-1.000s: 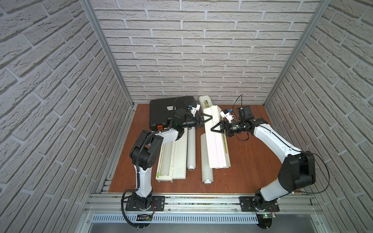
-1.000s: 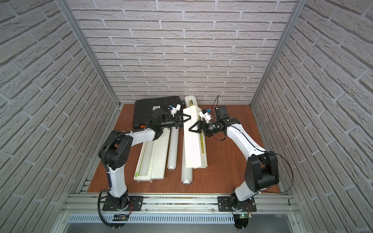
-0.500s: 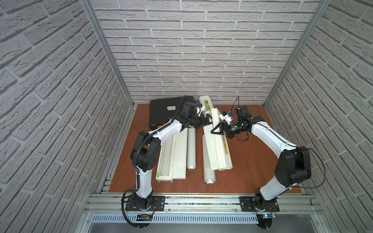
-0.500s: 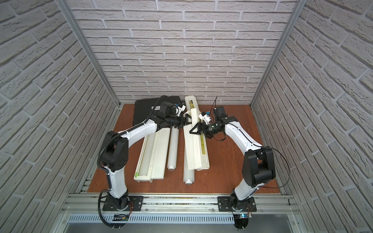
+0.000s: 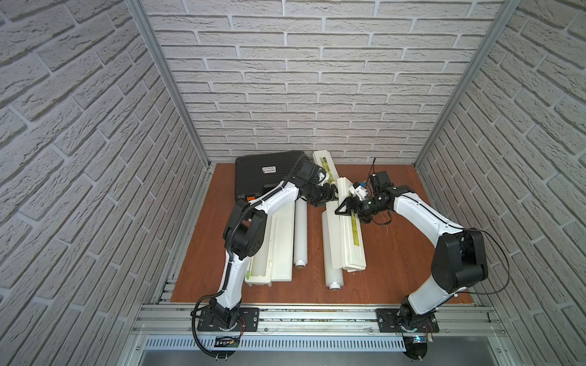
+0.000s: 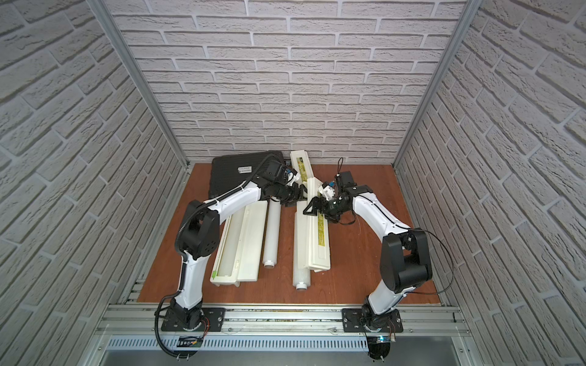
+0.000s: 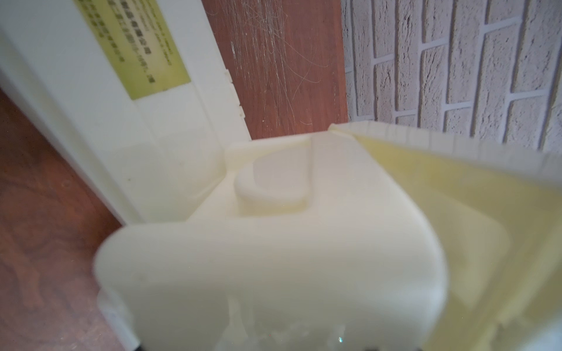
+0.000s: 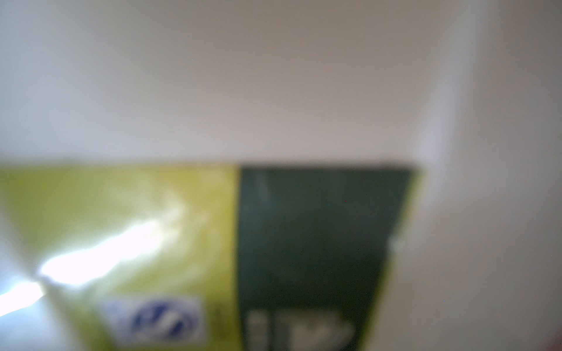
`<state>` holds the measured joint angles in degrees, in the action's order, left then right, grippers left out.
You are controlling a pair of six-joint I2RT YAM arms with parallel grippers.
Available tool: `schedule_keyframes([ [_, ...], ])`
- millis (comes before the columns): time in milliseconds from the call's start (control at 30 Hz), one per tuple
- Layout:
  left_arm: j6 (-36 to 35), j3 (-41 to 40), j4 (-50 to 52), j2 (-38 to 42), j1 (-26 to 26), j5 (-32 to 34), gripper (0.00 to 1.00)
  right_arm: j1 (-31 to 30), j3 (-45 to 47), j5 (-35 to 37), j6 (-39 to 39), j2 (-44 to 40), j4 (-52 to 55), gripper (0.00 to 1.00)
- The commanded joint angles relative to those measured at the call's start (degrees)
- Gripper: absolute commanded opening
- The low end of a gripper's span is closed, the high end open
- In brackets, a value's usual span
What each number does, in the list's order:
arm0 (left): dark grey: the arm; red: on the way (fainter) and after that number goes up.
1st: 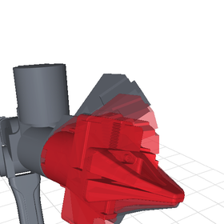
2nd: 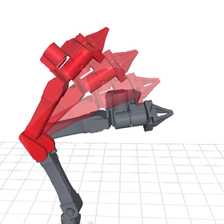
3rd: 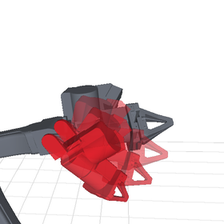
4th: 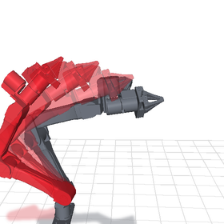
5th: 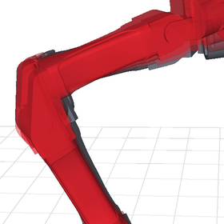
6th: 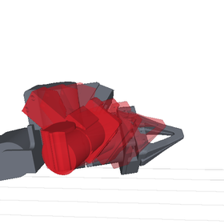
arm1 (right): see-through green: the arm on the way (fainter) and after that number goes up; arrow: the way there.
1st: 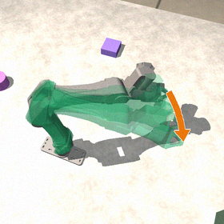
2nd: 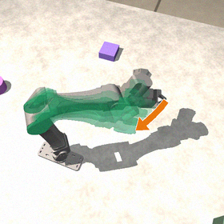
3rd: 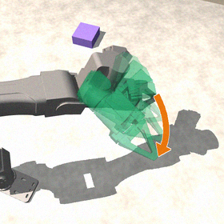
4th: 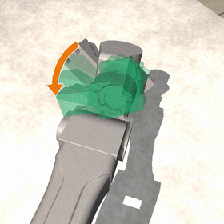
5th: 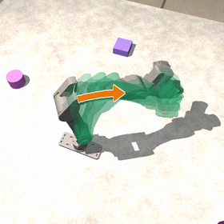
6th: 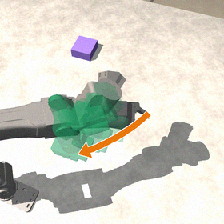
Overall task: Put plastic wrap rolls into dispensers
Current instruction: Open the lid of the plastic wrap cutting box.
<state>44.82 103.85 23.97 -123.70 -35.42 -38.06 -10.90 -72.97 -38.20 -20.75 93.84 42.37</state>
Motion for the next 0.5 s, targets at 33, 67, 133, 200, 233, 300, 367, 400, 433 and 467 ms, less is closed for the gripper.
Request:
schedule_keyframes([
  [33, -2.8, 1.4, 3.6, -6.1, -4.2, 4.4, 0.7, -2.2, 1.0, -8.7, 1.7, -3.1, 0.6, 0.68],
  [67, -3.2, 1.7, 4.3, -6.7, -4.3, 4.9, 0.69, -1.7, 1.0, -7.9, 1.8, -3.1, 1.6, 0.68],
  [133, -3.6, 1.5, 4.8, -7.5, -4.4, 5.3, 0.65, -0.9, 1.6, -7.4, 1.9, -3.0, 2.4, 0.69],
  [200, -4.2, 0.8, 5.3, -8.2, -4.3, 6.2, 0.61, -0.1, 2.6, -7.2, 1.6, -2.9, 2.7, 0.7],
  [233, -4.6, 0.4, 5.6, -8.3, -4.4, 6.5, 0.6, 0.3, 3.1, -7.3, 1.4, -2.9, 2.7, 0.7],
  [300, -5.4, -0.8, 5.9, -8.4, -4.4, 7.2, 0.58, 0.9, 4.2, -7.9, 1.3, -2.7, 2.6, 0.71],
  [367, -6.1, -1.9, 6.2, -8.5, -4.4, 8.1, 0.57, 1.1, 4.7, -8.2, 1.5, -2.7, 2.6, 0.72],
  [400, -6.5, -2.2, 6.7, -8.6, -4.4, 8.6, 0.56, 1.1, 4.8, -8.9, 1.9, -2.6, 2.8, 0.73],
  [433, -6.8, -2.4, 7.2, -8.7, -4.3, 8.9, 0.56, 1.1, 4.8, -9.1, 2.1, -2.6, 3.0, 0.75],
  [467, -7.2, -2.6, 7.5, -8.8, -4.4, 9.2, 0.55, 1.1, 4.8, -9.3, 2.6, -2.7, 3.4, 0.76],
])
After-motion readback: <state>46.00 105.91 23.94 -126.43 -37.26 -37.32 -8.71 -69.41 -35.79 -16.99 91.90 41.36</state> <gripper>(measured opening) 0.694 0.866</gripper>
